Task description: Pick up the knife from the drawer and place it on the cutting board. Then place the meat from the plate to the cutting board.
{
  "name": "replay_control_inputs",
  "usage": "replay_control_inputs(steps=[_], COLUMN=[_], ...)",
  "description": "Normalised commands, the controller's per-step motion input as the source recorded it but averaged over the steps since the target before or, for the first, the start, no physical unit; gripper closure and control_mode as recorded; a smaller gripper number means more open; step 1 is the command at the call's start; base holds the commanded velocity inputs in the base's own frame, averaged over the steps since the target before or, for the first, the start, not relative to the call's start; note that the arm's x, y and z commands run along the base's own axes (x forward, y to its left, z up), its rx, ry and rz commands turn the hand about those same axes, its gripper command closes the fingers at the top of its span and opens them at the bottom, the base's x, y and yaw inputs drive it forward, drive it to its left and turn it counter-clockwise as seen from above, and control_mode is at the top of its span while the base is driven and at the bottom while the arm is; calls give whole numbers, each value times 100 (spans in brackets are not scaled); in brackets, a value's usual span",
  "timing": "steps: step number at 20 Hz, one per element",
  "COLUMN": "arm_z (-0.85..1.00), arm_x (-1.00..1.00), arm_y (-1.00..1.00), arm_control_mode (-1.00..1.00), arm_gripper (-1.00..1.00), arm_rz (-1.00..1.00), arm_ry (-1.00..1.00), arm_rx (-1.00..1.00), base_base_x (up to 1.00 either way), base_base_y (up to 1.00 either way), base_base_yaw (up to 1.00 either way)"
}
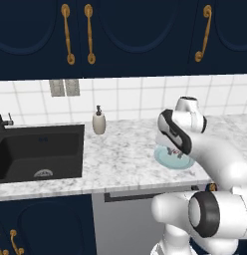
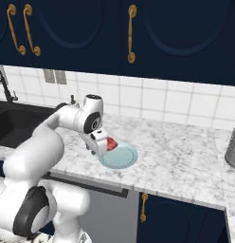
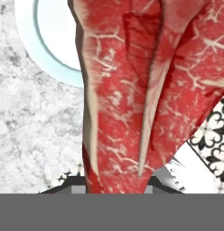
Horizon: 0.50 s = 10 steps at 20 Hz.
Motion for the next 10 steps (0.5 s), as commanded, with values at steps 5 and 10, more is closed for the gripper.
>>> replay_control_inputs(steps=[5,10], arm_z=[43,29], arm_x=[-52,-49], arm_y=[41,33], arm_control_mode=[-100,-100], arm_gripper=[100,100], arm_rz=[26,20], arm_ry=[-18,-20], arm_rx=[-3,-3], base_base_x=[0,0], base_base_y=[0,0], base_base_yaw=[0,0])
